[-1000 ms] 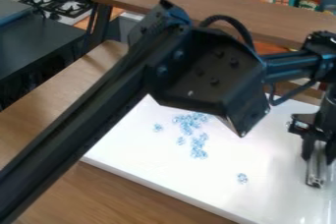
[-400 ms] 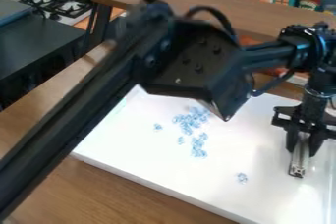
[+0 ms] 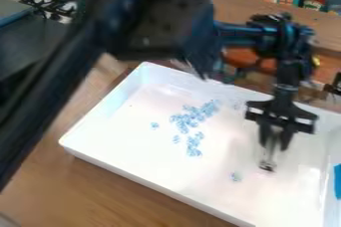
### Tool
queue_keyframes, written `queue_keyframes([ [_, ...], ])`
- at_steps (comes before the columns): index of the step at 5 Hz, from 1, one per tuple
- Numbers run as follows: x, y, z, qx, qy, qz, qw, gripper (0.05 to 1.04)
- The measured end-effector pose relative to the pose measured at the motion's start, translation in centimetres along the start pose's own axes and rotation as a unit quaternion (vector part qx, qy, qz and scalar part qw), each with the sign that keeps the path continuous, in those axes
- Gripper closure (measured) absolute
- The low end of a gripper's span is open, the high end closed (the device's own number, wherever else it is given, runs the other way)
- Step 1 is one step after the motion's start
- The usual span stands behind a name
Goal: Sweep into pile
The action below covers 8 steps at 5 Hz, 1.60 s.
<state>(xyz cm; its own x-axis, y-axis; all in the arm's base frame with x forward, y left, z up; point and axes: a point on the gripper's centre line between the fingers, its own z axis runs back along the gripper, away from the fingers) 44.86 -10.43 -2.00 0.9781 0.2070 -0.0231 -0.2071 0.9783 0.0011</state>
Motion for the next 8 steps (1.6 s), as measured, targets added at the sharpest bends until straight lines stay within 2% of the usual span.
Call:
queue_keyframes([
  [1, 0.4, 2.9, 0.0, 0.002, 0.002, 0.011, 0.9999, 0.697],
  [2, 0.7, 4.1, -0.1, 0.012, 0.001, 0.005, 0.9999, 0.697],
  [3, 1.3, 6.4, 0.0, 0.038, -0.008, 0.011, 0.9992, 0.697],
  [4, 2.1, 11.6, 0.3, 0.073, -0.015, 0.034, 0.9967, 0.697],
  [5, 1.8, 13.6, 0.4, 0.109, 0.001, 0.023, 0.9937, 0.697],
  [6, 1.7, 15.1, 0.8, 0.156, 0.007, 0.012, 0.9877, 0.697],
  [7, 1.9, 16.0, 0.9, 0.181, -0.007, 0.012, 0.9834, 0.697],
  [8, 0.6, 13.8, 3.6, 0.136, -0.023, 0.008, 0.9905, 0.697],
])
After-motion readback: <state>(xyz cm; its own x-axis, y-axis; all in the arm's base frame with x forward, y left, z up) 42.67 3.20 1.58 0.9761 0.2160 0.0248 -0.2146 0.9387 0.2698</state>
